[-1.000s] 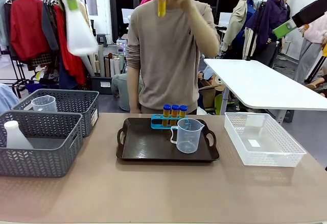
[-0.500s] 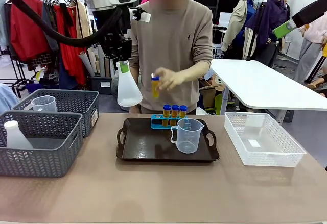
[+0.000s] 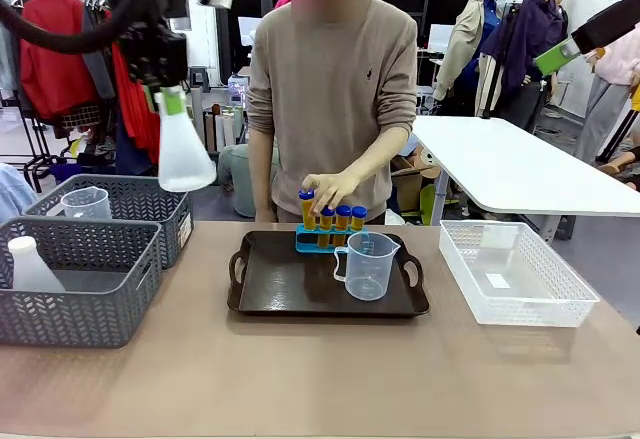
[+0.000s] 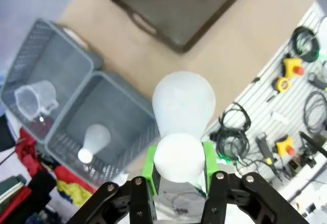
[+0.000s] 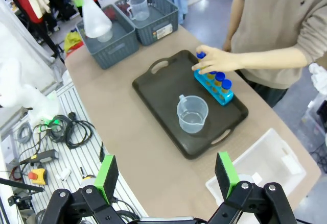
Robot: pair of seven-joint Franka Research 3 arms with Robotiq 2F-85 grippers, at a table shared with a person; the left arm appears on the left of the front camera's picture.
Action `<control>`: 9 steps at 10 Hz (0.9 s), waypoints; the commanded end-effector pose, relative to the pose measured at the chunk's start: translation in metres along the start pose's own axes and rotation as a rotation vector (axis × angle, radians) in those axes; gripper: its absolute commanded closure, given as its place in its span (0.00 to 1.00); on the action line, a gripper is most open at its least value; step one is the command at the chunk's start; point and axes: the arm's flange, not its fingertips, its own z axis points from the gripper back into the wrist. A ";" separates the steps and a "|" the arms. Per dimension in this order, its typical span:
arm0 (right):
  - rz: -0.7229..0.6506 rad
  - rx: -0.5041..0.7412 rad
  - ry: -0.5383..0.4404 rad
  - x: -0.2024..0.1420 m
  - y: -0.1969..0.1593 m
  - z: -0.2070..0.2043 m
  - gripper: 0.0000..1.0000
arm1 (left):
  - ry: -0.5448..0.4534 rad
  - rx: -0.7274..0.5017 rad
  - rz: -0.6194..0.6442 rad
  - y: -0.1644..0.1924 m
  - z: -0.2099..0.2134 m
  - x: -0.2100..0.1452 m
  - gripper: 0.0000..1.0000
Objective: Prepare the laboratory tools.
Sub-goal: Pick up one Small flask and place it on the Handle tray.
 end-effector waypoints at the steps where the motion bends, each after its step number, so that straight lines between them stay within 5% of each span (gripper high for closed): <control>1: 0.007 0.013 -0.019 0.002 0.000 0.000 0.00 | 0.006 0.018 0.019 -0.001 0.002 -0.041 1.00; 9: 0.007 0.013 -0.019 0.002 0.000 0.000 0.00 | 0.006 0.044 0.074 0.006 0.020 -0.065 1.00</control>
